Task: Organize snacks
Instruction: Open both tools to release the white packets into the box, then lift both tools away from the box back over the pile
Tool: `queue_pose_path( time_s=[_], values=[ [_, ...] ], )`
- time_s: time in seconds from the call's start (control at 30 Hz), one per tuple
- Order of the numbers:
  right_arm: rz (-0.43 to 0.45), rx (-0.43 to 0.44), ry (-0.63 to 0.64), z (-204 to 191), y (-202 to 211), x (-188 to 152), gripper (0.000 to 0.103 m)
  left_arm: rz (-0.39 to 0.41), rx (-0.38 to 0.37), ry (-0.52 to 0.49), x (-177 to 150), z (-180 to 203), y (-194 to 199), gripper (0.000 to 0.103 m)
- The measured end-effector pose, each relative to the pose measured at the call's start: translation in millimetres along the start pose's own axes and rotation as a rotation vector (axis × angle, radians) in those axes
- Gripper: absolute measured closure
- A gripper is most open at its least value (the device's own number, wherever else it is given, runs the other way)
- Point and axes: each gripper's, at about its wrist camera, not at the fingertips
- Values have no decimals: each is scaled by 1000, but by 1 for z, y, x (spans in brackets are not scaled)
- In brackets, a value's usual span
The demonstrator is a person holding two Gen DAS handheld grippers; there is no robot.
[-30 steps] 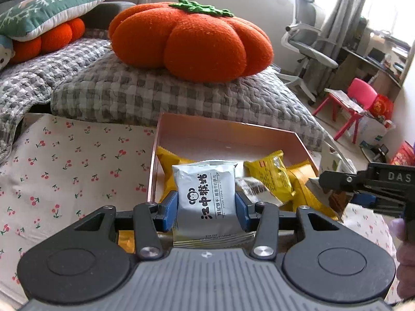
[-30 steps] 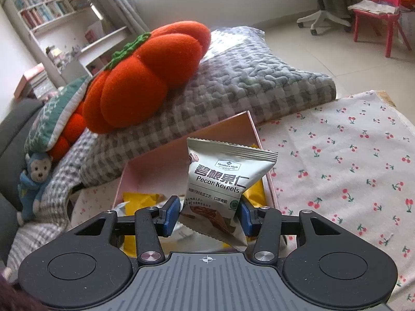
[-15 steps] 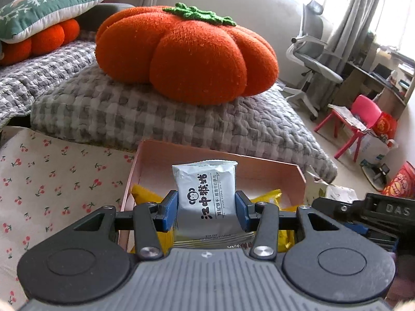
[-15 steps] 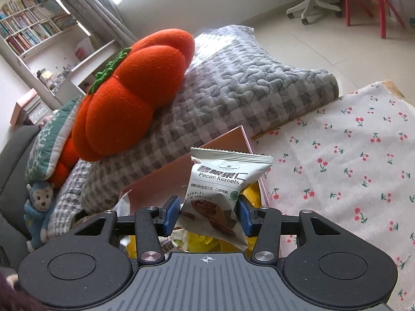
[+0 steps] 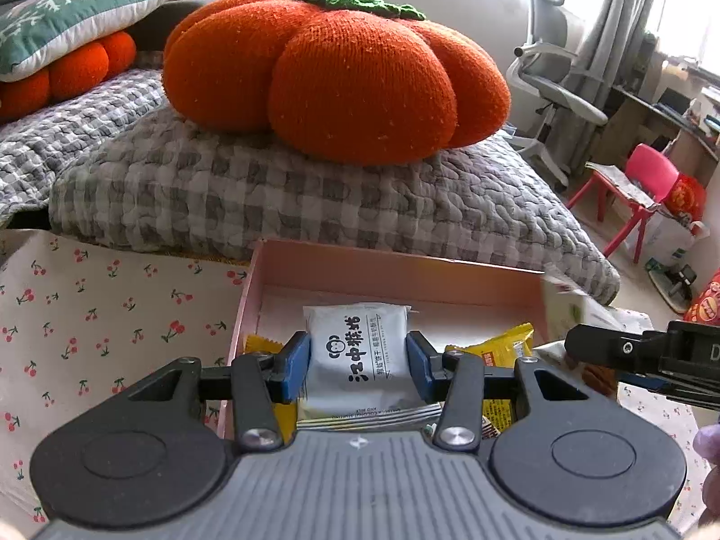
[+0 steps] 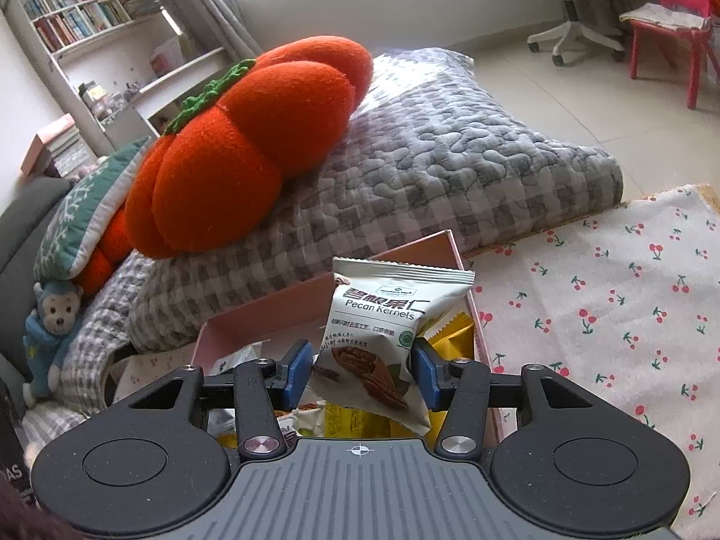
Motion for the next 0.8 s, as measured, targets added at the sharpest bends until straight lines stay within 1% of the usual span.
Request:
queue_pose_path(
  time_s=[0.07, 0.13, 0.17, 0.2, 0.23, 0.37, 0.43, 0.53, 0.63, 0.73, 0.8],
  values=[
    [4, -1, -3, -1, 2, 0, 54, 0, -29, 0, 1, 0, 0, 55],
    [15, -8, -10, -2, 5, 1, 32, 9, -54, 7, 2, -3, 2, 40],
    [28, -5, -11, -2, 8, 1, 29, 19, -51, 7, 2, -3, 4, 36],
    [38, -1, -10, -3, 11, 2, 28, 26, -47, 1, 2, -3, 7, 30],
    [41, 3, -10, -3, 13, 3, 28, 28, -43, -5, 2, -3, 9, 27],
    [51, 6, -23, -4, 24, 6, 27, 15, -33, -12, -1, -6, 17, 20],
    [52, 4, -26, -6, 30, 6, 27, 10, -29, -15, -3, -8, 23, 13],
    [53, -6, -21, -10, 40, 4, 22, 3, -27, -12, -6, -10, 32, 10],
    [43, -26, 6, -18, 51, 1, 22, 1, -14, -17, -10, -11, 45, 5],
    [35, -45, 34, -25, 64, -3, 22, -14, 10, -41, -17, -7, 55, 4],
    [30, -55, 49, -29, 74, -5, 18, -20, 21, -64, -22, -4, 61, 4]
  ],
)
Point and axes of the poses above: each gripper's, at about its wrist camera, not at the fingertips, and y roughly against the way its jaws point, z to its right, x to its top, and after that the axes turned 11 degrees about x, right-handed
